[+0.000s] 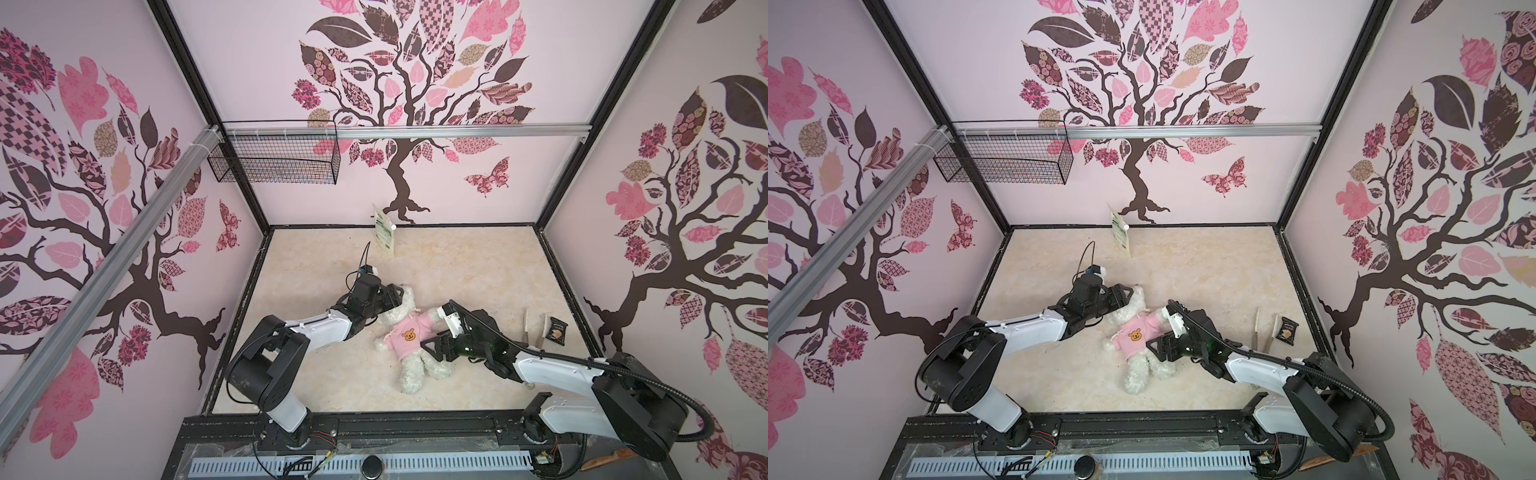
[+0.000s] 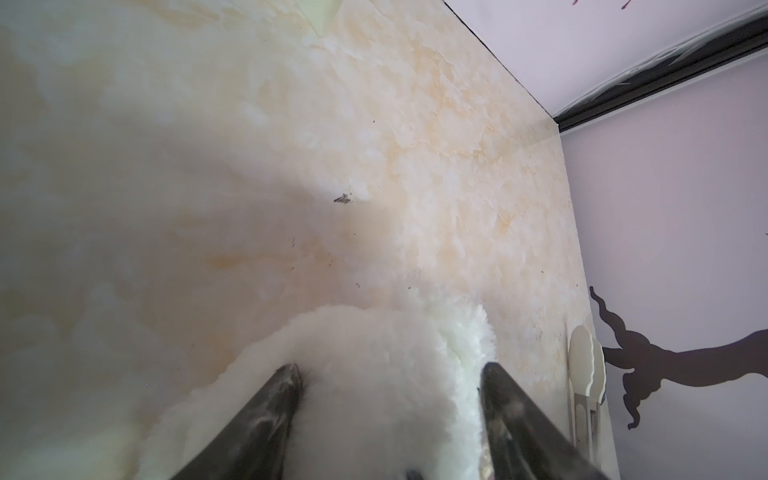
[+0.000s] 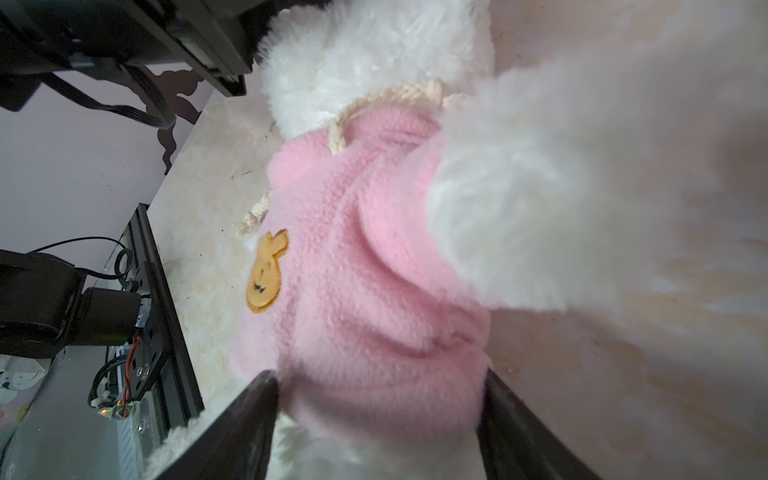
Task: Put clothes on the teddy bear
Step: 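Open both grippers and lift them away from the bear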
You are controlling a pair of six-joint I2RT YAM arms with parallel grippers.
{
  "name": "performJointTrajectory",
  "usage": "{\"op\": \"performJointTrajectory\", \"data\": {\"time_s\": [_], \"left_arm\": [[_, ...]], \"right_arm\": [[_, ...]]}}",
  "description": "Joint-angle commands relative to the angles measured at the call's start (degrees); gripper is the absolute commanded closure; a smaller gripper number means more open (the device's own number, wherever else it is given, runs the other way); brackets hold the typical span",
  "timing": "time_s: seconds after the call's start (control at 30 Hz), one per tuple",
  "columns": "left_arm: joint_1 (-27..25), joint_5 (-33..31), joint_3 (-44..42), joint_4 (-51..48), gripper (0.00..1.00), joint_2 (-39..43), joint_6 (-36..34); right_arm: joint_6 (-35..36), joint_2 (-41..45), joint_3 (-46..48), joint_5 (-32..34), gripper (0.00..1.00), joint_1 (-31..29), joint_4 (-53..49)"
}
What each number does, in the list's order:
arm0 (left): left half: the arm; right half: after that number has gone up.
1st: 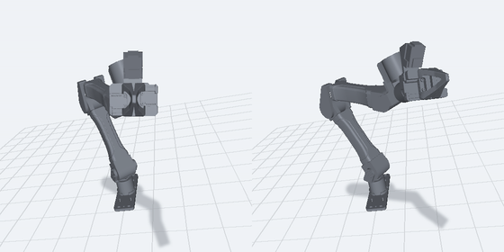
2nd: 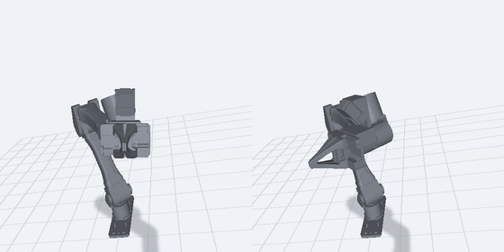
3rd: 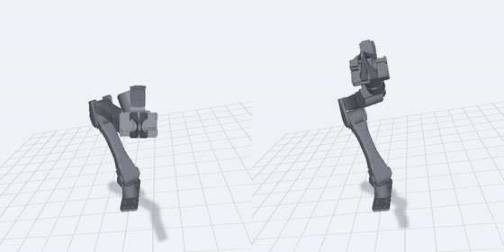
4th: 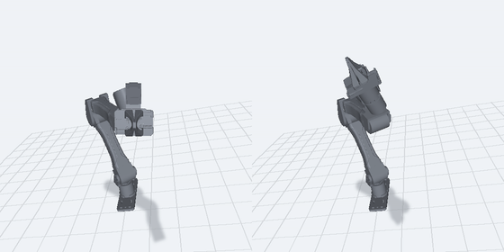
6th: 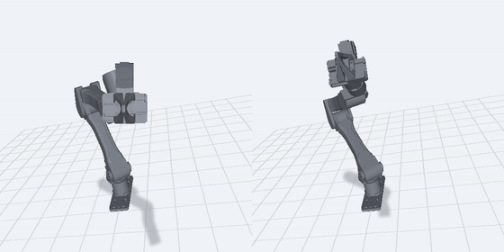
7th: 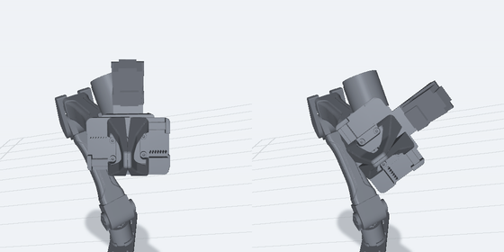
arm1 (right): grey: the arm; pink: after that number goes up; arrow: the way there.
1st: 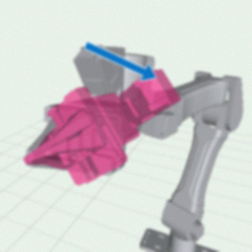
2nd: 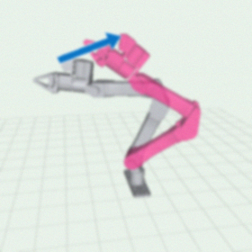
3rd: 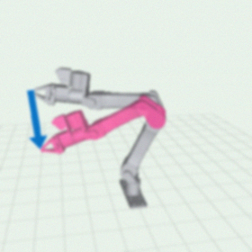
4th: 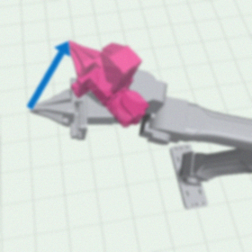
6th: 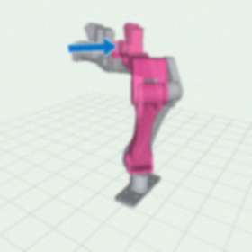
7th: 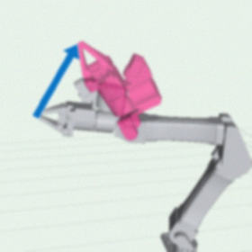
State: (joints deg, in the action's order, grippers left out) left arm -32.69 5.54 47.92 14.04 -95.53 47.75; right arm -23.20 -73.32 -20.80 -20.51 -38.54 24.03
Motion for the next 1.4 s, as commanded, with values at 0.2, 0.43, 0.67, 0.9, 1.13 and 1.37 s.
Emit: {"op": "performJointTrajectory", "data": {"time_s": [0.2,0.43,0.67,0.9,1.13,1.37], "left_arm": [[1.9,1.5,14.2,-4.3,0.27,-5.5,-10.3],[3.6,-7.9,5.2,-5.6,0.22,10.0,-18.1],[6.2,-28.9,-9.2,-3.2,0.19,31.3,-33.8],[7.1,-39.9,-27.1,14.2,0.21,43.0,-45.8],[9.7,-44.5,-33.2,23.0,0.21,40.1,-55.0],[20.1,-33.7,-33.8,22.4,0.19,31.9,-46.2]], "right_arm": [[4.3,-0.5,-6.9,8.0,0.18,0.3,-3.8],[13.1,10.1,-10.3,22.5,0.12,2.2,-14.9],[19.5,17.0,-11.1,38.2,0.05,3.9,-16.0],[26.2,19.0,-4.2,50.5,0.00,6.5,-2.3],[24.9,13.9,5.0,53.4,0.00,15.0,15.4],[24.0,4.5,11.8,49.8,0.00,22.5,31.8]]}}
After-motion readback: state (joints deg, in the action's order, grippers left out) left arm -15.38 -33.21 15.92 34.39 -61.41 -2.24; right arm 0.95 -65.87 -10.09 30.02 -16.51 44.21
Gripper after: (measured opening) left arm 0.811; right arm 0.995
